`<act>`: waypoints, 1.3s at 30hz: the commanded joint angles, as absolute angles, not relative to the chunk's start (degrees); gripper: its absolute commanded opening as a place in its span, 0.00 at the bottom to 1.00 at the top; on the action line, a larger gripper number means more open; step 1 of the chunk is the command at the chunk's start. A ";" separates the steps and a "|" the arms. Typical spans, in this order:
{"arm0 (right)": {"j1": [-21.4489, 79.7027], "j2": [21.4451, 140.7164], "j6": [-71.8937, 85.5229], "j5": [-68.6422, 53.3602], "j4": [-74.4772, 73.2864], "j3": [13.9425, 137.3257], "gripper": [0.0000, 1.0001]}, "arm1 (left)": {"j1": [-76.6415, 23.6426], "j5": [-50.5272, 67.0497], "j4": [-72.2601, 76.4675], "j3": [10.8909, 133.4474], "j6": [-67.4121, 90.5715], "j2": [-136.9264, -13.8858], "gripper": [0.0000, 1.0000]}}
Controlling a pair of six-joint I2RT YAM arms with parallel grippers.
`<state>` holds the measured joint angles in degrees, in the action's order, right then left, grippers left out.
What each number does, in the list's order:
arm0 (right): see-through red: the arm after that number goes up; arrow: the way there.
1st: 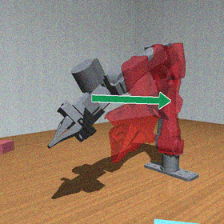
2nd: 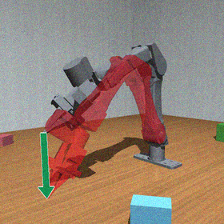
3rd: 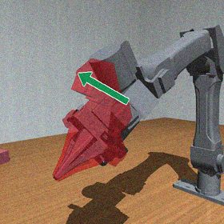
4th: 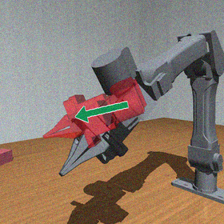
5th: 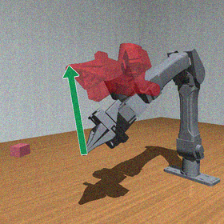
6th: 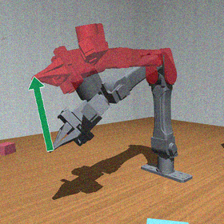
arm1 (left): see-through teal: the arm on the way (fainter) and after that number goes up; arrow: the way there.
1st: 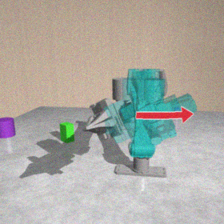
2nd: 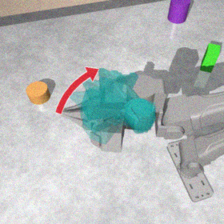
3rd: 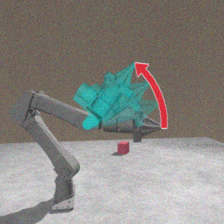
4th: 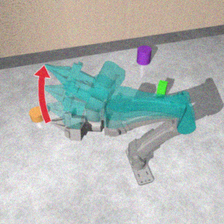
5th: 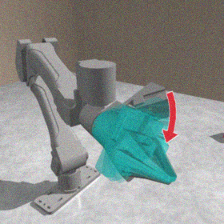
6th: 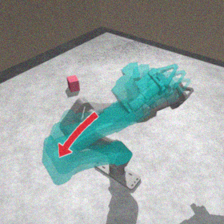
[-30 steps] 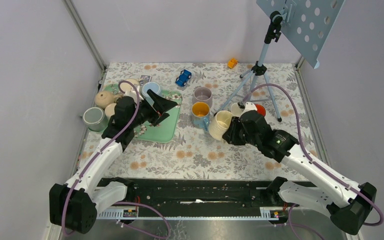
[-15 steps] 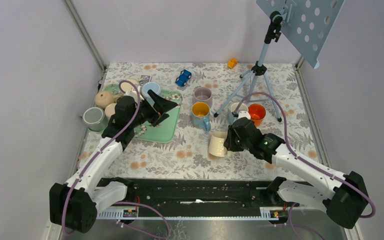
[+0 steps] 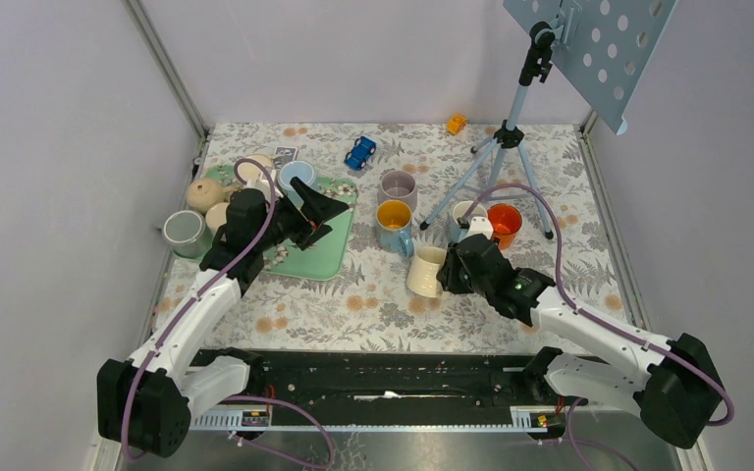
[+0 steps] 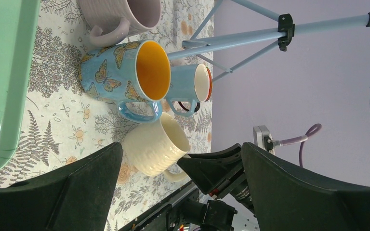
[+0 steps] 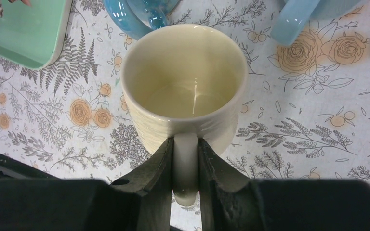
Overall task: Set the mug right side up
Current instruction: Place the cup at the center of the board.
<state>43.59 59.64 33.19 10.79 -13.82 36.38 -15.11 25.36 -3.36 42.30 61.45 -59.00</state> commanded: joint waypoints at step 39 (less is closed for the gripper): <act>44.39 70.29 27.40 19.68 -3.17 34.30 0.04 | -15.09 26.39 -3.57 42.75 59.65 -57.77 0.98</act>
<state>44.53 67.79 28.16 19.79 -4.71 34.48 -15.11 25.36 -4.23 42.30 60.84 -58.98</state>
